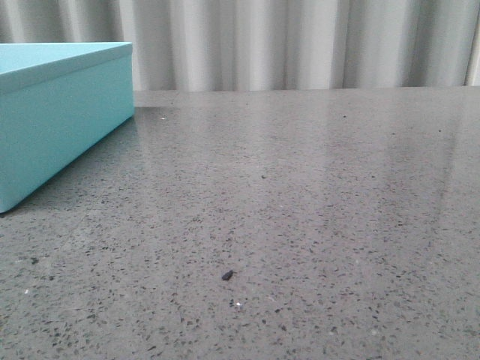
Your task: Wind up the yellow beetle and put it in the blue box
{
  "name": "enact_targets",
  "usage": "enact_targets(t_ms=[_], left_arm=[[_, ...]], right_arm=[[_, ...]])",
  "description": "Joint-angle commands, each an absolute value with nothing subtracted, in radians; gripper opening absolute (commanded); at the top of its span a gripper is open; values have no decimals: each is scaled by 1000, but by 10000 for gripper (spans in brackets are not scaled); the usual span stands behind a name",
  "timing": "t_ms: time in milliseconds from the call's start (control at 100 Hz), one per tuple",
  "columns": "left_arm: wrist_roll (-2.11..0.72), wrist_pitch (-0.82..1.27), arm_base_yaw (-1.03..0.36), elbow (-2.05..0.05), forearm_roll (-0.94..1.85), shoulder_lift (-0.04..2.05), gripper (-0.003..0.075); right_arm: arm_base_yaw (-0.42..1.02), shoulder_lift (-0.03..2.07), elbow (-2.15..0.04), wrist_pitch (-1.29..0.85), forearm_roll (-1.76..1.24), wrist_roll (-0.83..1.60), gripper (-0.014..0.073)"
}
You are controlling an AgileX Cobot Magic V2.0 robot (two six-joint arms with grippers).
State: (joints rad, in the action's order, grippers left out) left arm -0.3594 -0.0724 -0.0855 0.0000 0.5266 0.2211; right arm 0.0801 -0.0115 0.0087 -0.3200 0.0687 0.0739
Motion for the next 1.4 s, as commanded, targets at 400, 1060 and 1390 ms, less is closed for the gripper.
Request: enact_targets(t_ms=[400,1060,1390], left_arm=[[10,213,-20,24,65,53,-21],[10,277,18,26,72,-35,-21],[10,277,18,26,72,-35,-21]], right_arm=[[75,-30,35,-297,79,71,-54],[75,-30,35,-297,79,71,-54],[75,-30,35,-297,79,71,-54]])
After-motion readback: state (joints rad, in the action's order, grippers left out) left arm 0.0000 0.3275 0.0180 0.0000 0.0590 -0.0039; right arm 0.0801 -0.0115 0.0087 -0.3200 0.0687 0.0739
